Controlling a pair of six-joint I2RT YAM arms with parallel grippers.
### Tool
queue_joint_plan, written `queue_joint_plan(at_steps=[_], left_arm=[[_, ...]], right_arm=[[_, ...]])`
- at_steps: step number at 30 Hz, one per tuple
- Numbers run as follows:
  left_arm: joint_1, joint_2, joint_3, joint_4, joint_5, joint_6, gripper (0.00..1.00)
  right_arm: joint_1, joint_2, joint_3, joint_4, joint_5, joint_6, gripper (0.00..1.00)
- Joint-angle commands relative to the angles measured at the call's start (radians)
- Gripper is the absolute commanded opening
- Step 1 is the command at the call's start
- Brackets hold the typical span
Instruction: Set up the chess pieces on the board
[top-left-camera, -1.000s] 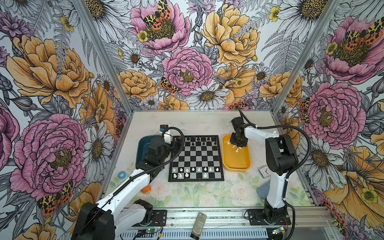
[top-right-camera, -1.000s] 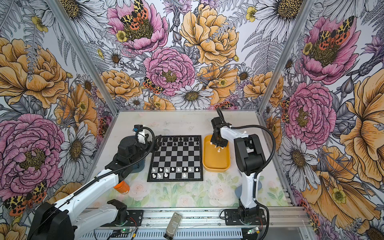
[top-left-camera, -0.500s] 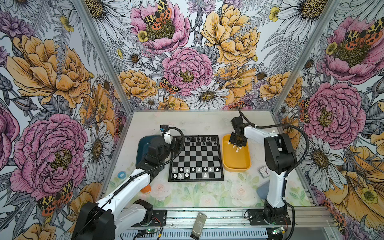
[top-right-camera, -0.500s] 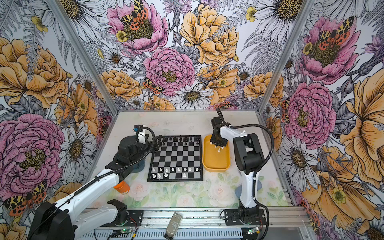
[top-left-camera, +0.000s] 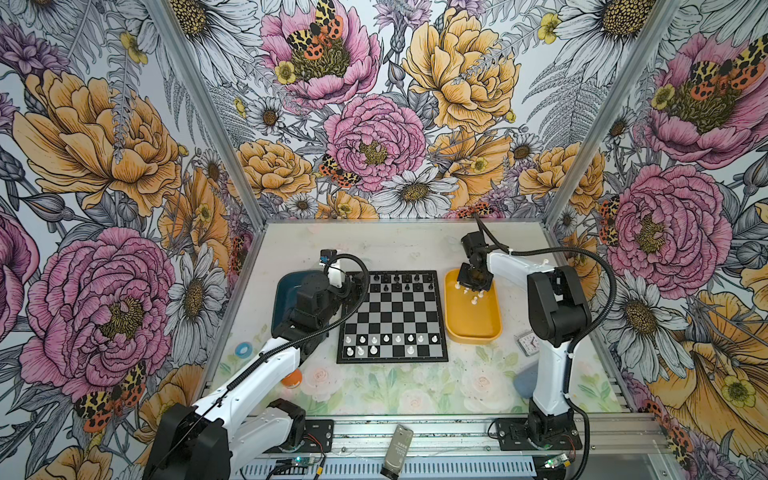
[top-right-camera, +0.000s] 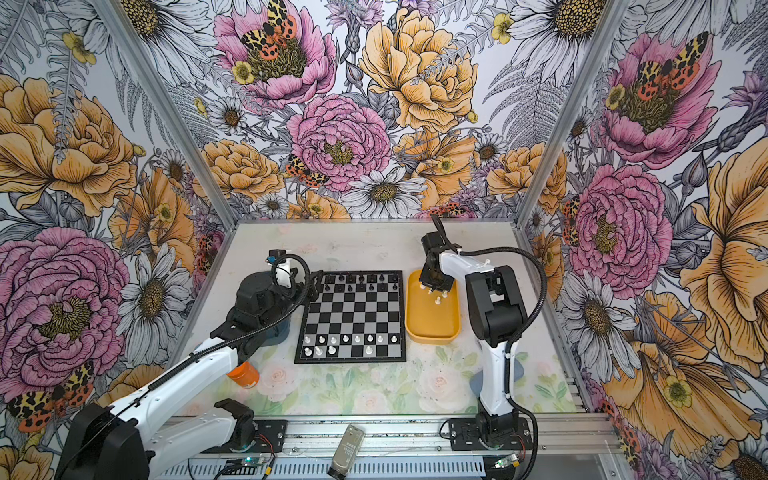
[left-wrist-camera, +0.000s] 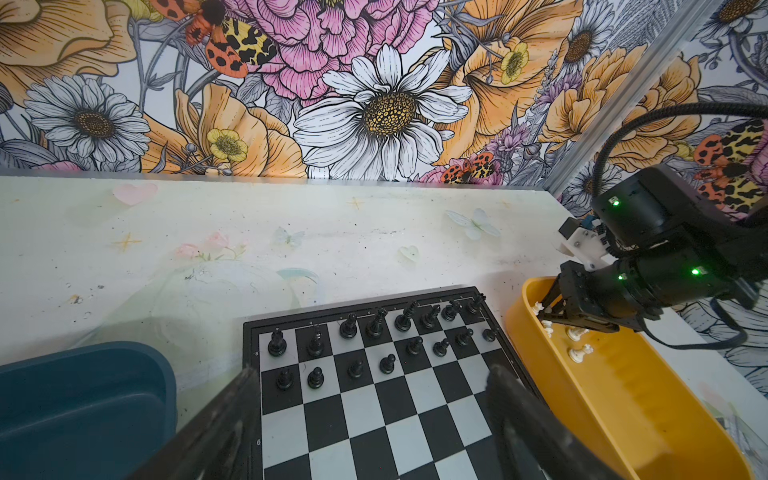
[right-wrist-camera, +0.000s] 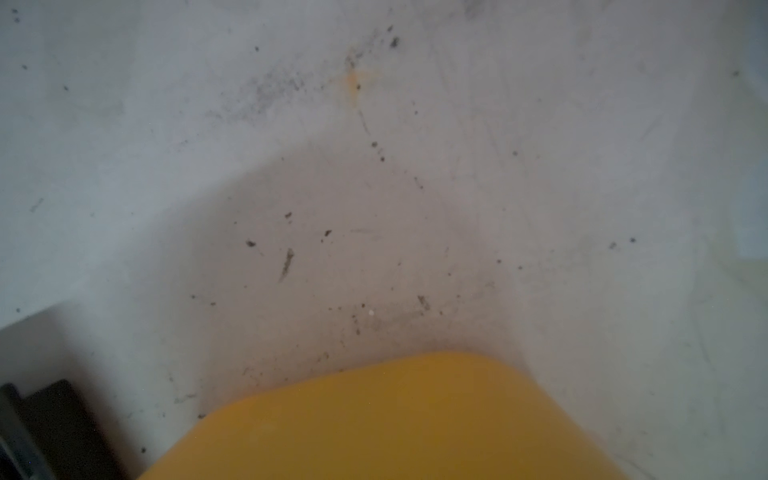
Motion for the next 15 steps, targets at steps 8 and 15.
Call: queue_joint_plan(at_steps=[8,15], left_arm=[[0.013,0.005,0.019,0.019,0.011,-0.001,0.86],[0.012,0.003,0.020,0.018,0.013,-0.003,0.86]], right_arm=[[-0.006,0.032,0.017,0.008,-0.028,-0.026,0.02],[-0.007,0.020,0.013,0.006,-0.029,-0.036,0.00]])
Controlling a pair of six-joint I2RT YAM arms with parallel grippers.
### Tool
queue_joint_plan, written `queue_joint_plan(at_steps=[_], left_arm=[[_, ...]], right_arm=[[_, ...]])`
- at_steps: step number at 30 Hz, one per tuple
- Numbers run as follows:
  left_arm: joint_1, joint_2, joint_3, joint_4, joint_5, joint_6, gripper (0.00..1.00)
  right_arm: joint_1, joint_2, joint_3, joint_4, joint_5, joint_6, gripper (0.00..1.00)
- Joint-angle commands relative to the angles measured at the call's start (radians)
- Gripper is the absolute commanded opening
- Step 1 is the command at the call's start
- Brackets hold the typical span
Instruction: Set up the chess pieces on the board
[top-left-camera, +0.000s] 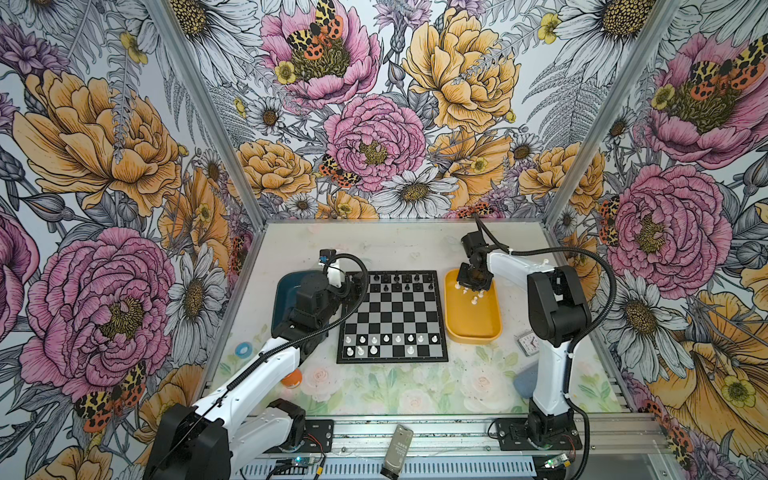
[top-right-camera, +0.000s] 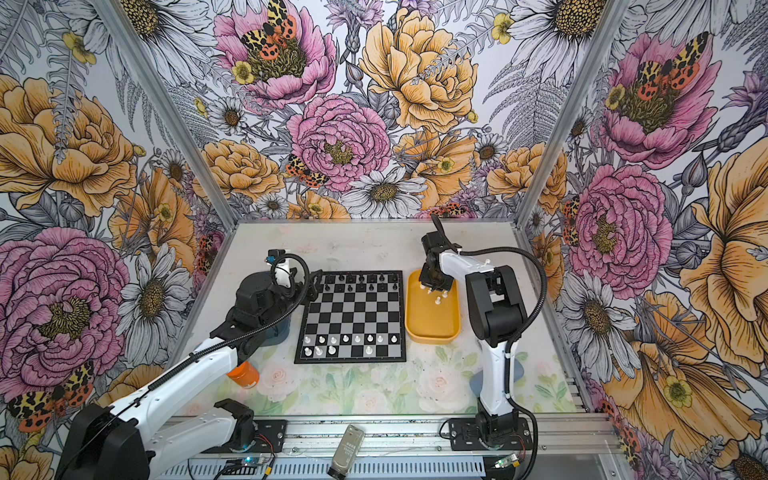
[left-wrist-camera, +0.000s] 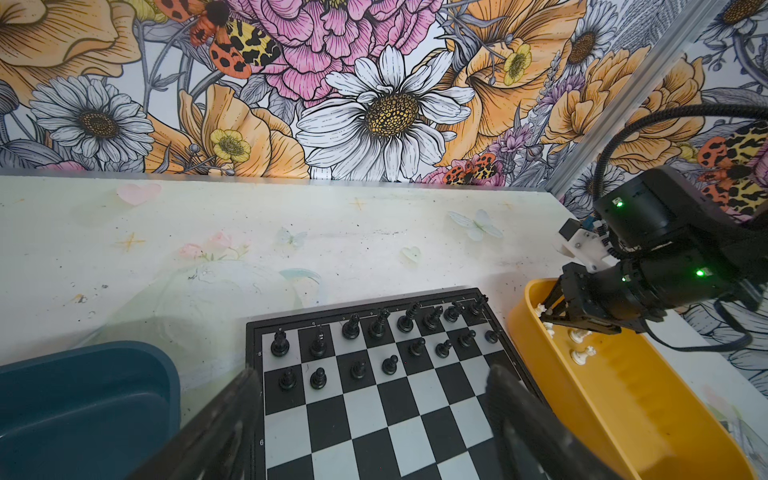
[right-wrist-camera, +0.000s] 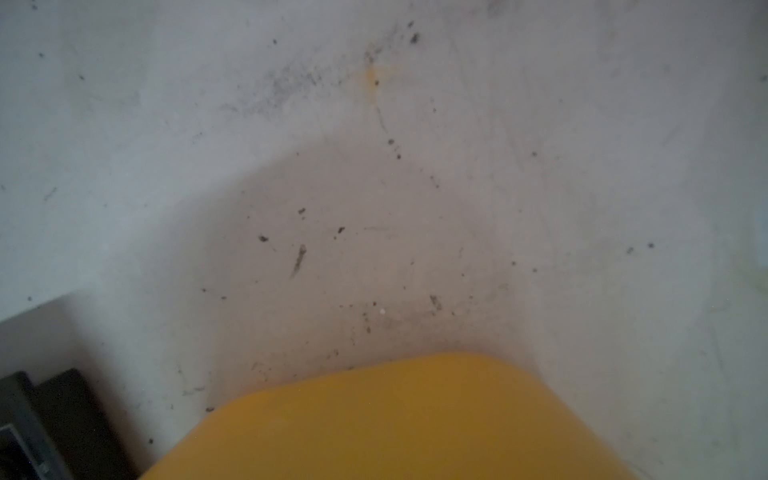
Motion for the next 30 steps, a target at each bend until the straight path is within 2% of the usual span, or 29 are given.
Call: queue_joint_plan(at_steps=[1,30], left_arm=[[0.009,0.003,0.020,0.018,0.013,-0.003,0.86],[0.007,-0.008,0.014,0.019,0.016,-0.006,0.86]], right_arm=[[-0.007,0.017,0.012,0.005,-0.009,-0.012,0.00],[-0.006,-0.110,-0.033,0.004,-0.012,-0.021,0.00]])
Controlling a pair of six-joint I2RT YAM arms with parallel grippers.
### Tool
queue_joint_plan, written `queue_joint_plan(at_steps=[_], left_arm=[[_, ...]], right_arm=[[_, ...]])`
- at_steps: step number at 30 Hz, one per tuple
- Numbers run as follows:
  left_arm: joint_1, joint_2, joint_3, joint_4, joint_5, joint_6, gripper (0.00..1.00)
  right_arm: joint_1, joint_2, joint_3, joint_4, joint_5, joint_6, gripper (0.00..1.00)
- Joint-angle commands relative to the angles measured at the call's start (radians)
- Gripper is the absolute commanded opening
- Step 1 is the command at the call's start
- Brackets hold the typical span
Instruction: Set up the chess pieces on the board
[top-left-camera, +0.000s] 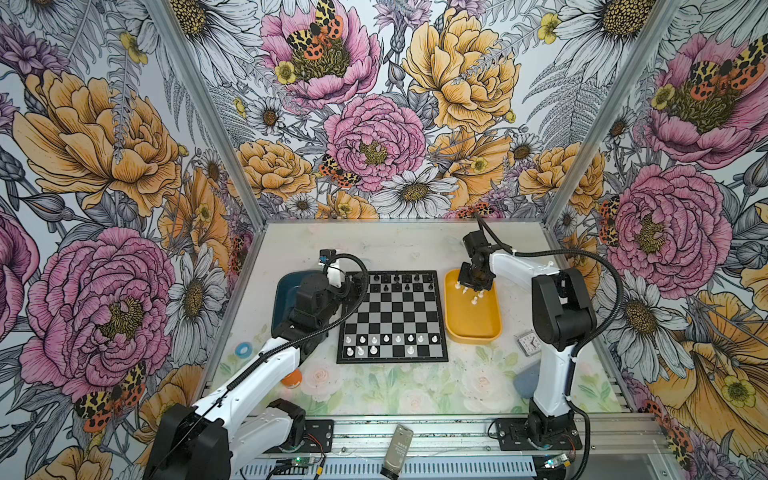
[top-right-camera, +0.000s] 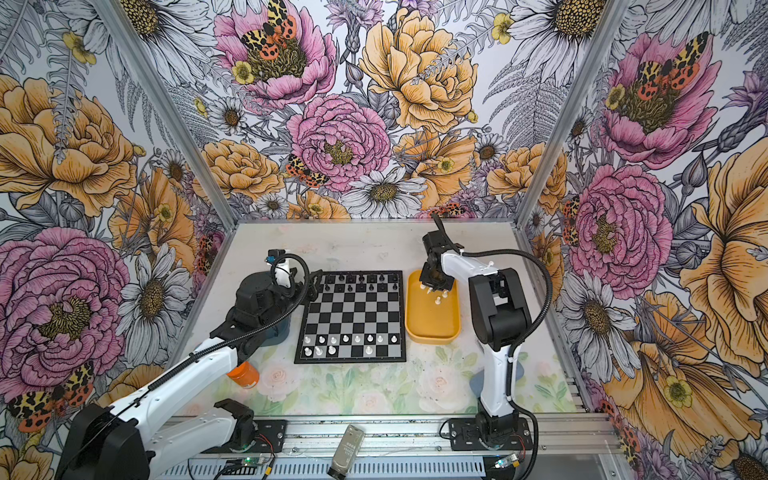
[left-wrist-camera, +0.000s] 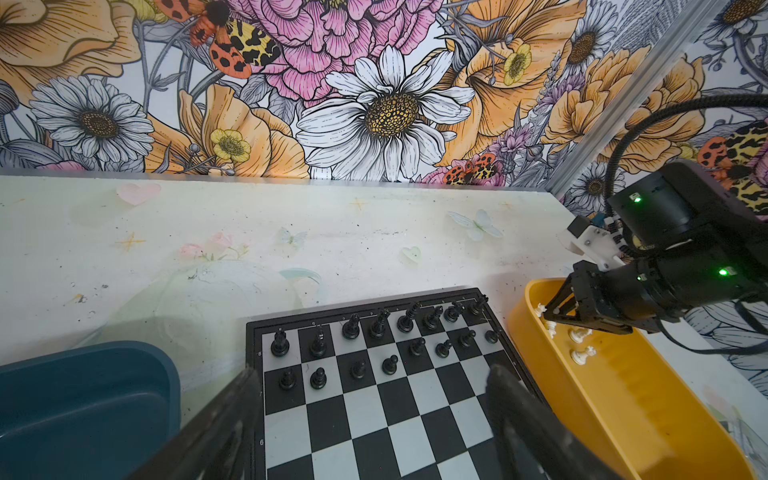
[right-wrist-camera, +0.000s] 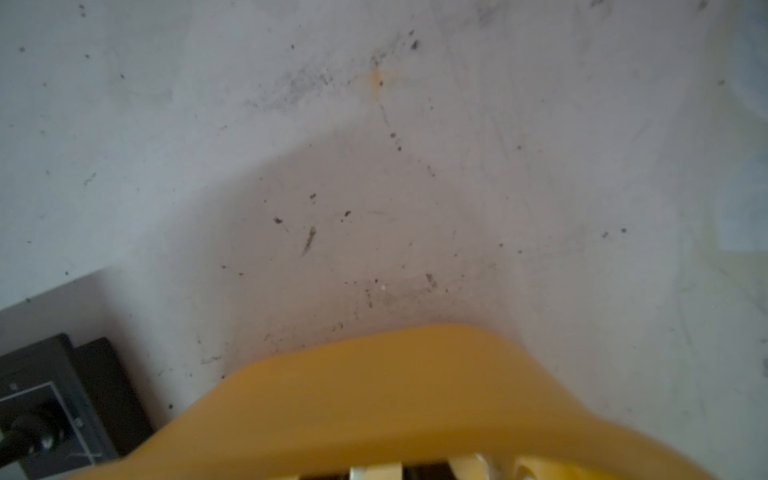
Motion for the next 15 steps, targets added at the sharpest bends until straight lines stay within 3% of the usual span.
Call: queue_joint_plan(at_steps=[1,15], left_arm=[[0.006,-0.008,0.014,0.018,0.016,-0.007,0.86],[-0.004,-0.013,0.015,0.019,0.026,-0.010,0.86]], right_arm=[[-0.007,-0.058,-0.006,0.005,-0.003,-0.013,0.00],[-0.004,-0.122,-0.029,-0.012,-0.006,-0.022,0.00]])
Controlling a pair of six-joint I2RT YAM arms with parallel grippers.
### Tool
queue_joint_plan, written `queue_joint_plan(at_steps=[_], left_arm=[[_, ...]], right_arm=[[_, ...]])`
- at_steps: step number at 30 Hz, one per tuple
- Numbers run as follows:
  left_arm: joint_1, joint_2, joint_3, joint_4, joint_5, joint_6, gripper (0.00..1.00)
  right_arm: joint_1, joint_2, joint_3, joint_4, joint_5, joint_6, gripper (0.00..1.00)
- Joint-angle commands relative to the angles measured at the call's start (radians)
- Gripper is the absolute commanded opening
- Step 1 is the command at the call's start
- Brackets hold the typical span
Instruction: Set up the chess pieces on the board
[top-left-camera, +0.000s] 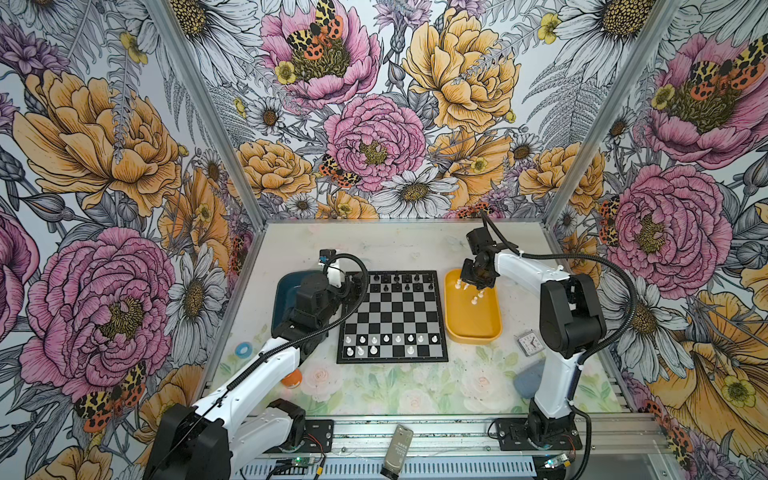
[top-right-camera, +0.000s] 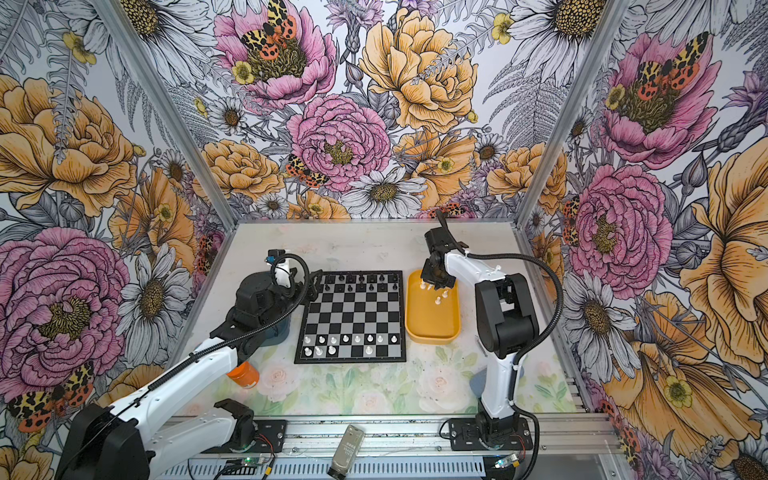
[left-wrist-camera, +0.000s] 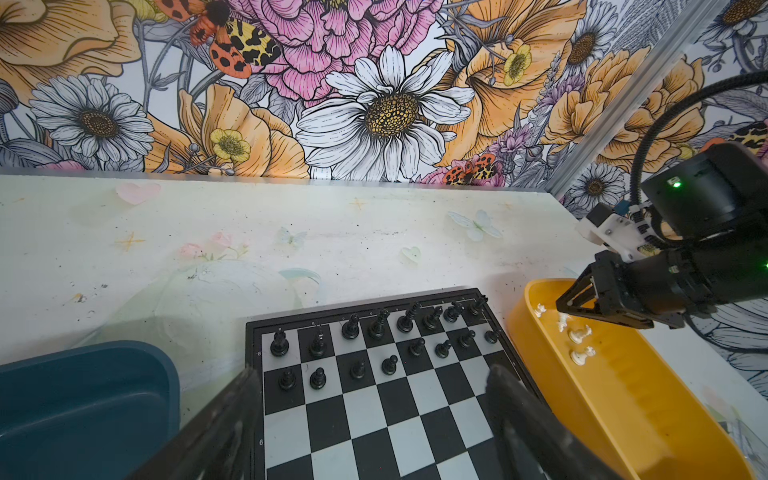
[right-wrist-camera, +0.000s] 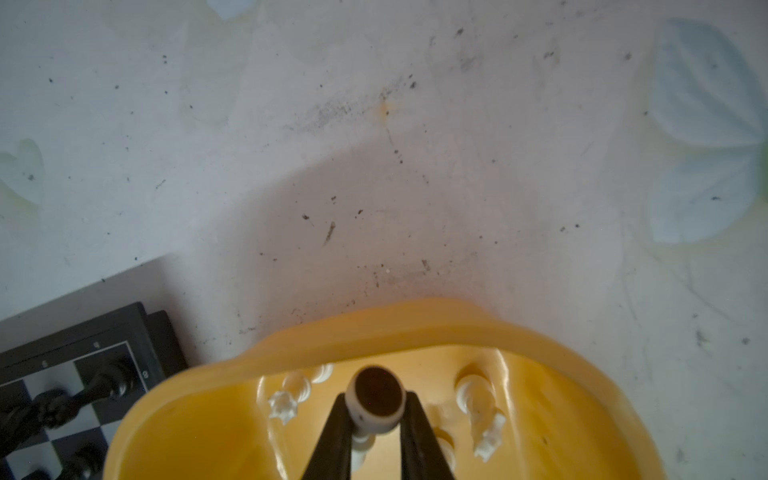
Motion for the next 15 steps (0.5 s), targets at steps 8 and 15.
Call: queue_joint_plan(at_steps=[8,15], left_arm=[[-0.021,0.003,0.012,0.072,0.150,-0.008,0.86],[-0.081,0.042,-0.004,0.196,0.385,0.002,0.85]], right_arm=[[-0.002,-0.121,-0.046,-0.013,-0.021,-0.014,0.00],[0.005,-0.213,-0.082,-0.011,-0.043,-0.001,0.00]])
